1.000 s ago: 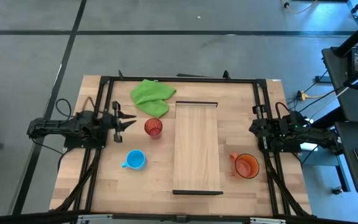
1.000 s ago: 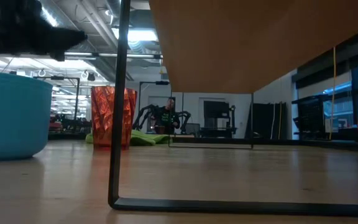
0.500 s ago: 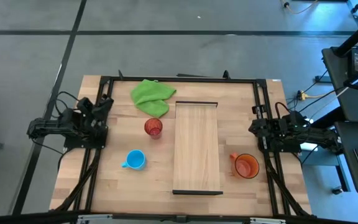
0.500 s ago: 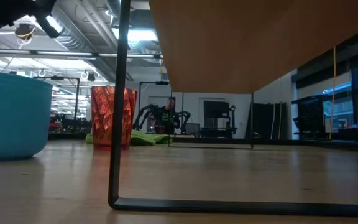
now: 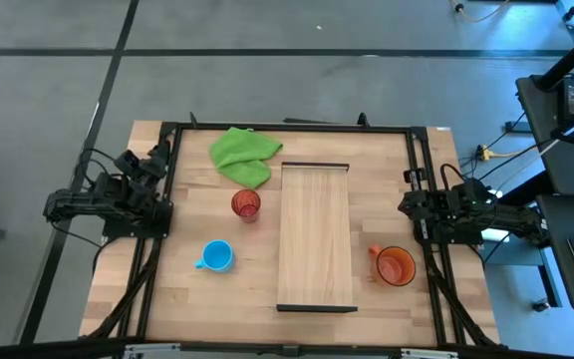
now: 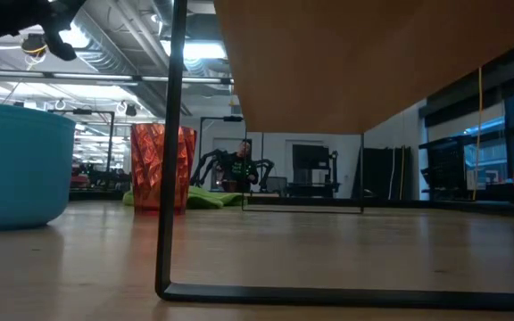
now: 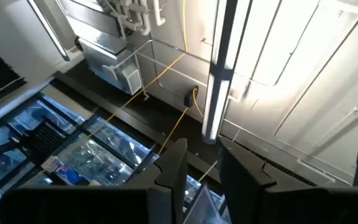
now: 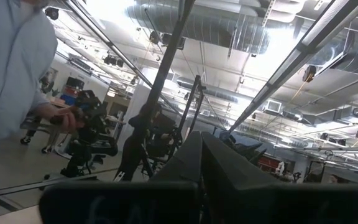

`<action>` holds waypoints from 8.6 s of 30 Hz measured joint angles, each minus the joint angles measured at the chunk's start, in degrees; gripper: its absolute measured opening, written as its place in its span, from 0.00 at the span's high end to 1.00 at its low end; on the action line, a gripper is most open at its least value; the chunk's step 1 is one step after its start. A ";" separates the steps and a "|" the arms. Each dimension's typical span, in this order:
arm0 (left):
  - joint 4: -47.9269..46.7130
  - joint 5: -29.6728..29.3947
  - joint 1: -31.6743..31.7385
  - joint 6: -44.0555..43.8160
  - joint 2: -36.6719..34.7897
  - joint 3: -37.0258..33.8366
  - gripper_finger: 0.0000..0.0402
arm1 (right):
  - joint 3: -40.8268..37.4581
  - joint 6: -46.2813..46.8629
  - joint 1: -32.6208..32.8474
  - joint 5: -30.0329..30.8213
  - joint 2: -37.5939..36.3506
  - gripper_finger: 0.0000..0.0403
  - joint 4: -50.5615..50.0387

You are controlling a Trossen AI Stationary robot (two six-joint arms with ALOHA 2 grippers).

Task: Stack small to large cups/mugs on shelf
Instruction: Put the blue mug on the shelf, then put the orange mug on the shelf

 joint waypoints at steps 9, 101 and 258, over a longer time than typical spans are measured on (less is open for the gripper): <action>-2.43 -7.87 0.00 0.06 0.01 0.02 0.79 | 0.00 -0.08 0.00 0.00 0.00 0.98 -0.07; -103.99 23.77 -21.74 -31.53 55.48 41.81 0.50 | 0.02 -4.73 0.09 -1.05 -0.04 0.98 14.64; -109.43 25.49 16.54 0.19 69.18 81.91 0.73 | 1.90 -4.11 0.96 -14.89 -0.34 0.97 57.34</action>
